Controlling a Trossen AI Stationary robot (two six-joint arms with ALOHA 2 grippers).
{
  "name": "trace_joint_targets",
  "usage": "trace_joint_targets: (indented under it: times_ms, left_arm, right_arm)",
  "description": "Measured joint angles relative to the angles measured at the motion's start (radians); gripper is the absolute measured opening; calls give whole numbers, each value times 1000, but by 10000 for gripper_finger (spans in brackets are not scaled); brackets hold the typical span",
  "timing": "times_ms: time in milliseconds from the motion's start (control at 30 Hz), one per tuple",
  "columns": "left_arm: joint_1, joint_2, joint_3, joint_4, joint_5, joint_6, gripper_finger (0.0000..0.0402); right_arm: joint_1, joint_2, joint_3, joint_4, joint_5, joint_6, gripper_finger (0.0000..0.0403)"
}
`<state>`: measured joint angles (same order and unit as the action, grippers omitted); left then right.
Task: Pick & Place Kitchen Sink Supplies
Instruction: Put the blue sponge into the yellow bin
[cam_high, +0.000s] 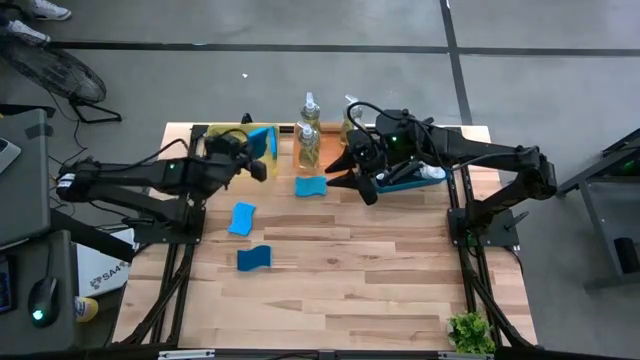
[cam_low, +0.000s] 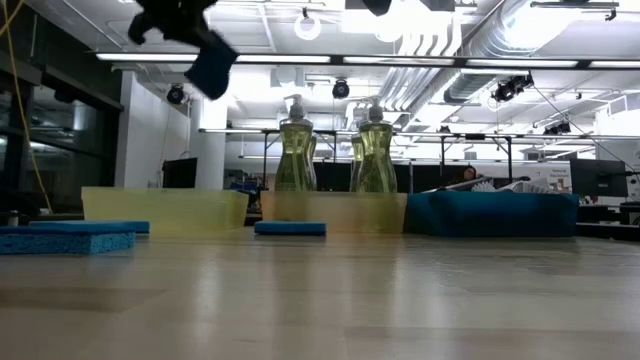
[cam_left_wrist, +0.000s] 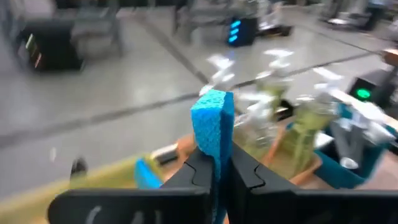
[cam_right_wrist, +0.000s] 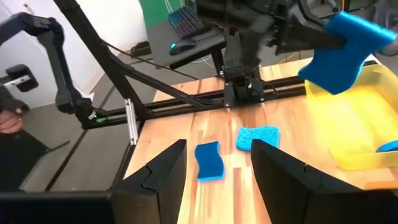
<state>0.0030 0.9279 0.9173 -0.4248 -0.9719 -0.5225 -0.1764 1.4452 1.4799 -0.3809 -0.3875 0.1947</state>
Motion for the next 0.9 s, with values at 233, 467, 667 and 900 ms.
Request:
trace_joint_targets:
  times_ms: [233,467,667,900]
  left_arm:
    - [214,10,0,-202,189,-266,13]
    - [472,55,1,-204,481,-272,15]
    - [677,162,0,-203,709,-263,15]
    - [813,324,0,-136,867,-233,16]
  right_arm:
    - [0,0,0,0,16,-19,172]
    - [0,0,-2,3,46,-20,171]
    - [0,0,-4,1,46,-19,171]
    - [0,0,-4,1,48,-20,171]
